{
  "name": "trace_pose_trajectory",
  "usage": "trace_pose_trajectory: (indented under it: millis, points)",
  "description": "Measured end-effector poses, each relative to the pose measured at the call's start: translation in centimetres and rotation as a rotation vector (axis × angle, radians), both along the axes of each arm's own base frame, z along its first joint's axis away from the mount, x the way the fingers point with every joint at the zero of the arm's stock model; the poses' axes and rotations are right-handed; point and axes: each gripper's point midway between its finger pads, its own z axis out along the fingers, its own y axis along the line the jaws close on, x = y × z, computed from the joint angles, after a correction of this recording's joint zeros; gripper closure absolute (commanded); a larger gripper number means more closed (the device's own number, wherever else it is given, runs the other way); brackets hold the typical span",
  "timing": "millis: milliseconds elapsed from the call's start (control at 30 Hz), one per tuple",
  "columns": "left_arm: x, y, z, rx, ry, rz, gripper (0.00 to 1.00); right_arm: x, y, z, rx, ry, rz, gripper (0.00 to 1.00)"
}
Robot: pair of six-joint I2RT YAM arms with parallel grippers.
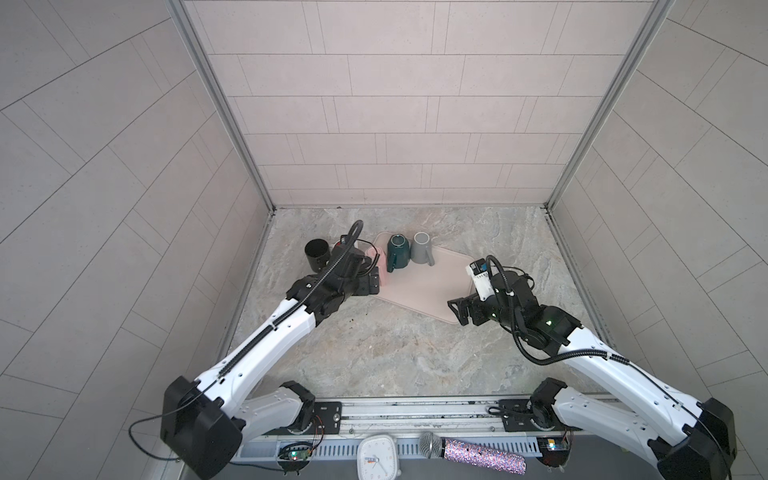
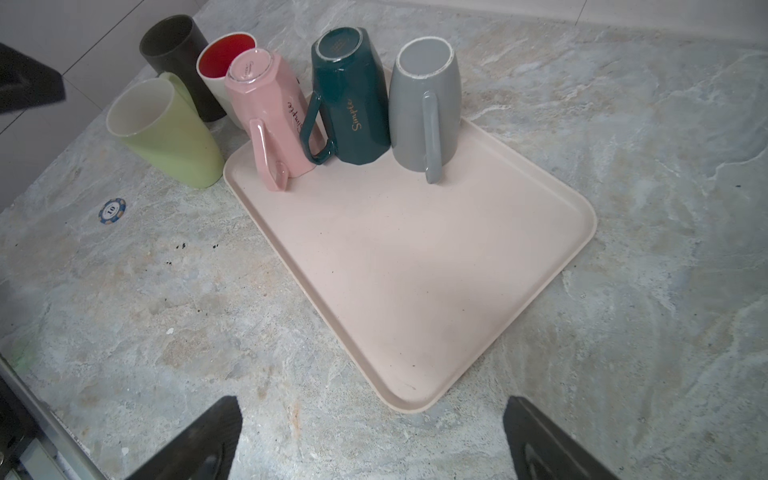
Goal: Turn the mug right side up
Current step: 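Open the left gripper and move it over the upside-down pink mug, then lower the left gripper onto the pink mug's upturned base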
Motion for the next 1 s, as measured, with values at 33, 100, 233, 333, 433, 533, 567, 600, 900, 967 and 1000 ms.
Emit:
trace_pose_trajectory:
  millis: [33,100,233,333,433,533,567,600,900,967,1000]
  points:
    - [0.4,-0.5,-0.8,0.008,0.017,-0.008,0.01,0.2,-0.2,0.0,0.001,-0.006,-0.011,0.00]
    - [1.3,-1.4,-2.4,0.029,0.053,-0.015,0.01,0.3,-0.9,-0.2,0.005,-0.013,-0.034,0.00]
    - [3.2,-2.5,-4.7,0.059,0.091,-0.017,0.01,-0.3,-1.8,0.0,0.031,-0.035,-0.049,0.00]
    - [4.6,-3.2,-5.5,0.068,0.094,-0.010,0.03,-1.1,-1.7,0.8,0.067,-0.061,-0.027,0.00]
    - [5.9,-3.7,-6.2,0.067,0.075,0.001,0.07,-1.7,-1.8,1.6,0.096,-0.081,-0.012,0.00]
    - [7.1,-3.8,-7.2,0.078,0.058,0.028,0.13,-2.2,-2.2,2.3,0.107,-0.096,-0.010,0.00]
    - [7.5,-4.0,-7.6,0.079,0.052,0.034,0.15,-2.3,-2.4,2.4,0.108,-0.098,-0.013,0.00]
    - [7.8,-4.1,-8.0,0.077,0.049,0.038,0.18,-2.3,-2.5,2.4,0.109,-0.099,-0.015,0.00]
    - [10.7,-5.4,-10.9,0.122,0.086,0.056,0.39,-2.3,-2.9,2.5,0.143,-0.081,-0.060,0.00]
    - [10.9,-5.4,-11.4,0.130,0.093,0.060,0.40,-2.2,-3.0,2.5,0.147,-0.079,-0.067,0.00]
    - [10.9,-5.3,-11.7,0.133,0.097,0.061,0.39,-2.2,-3.0,2.5,0.147,-0.078,-0.068,0.00]
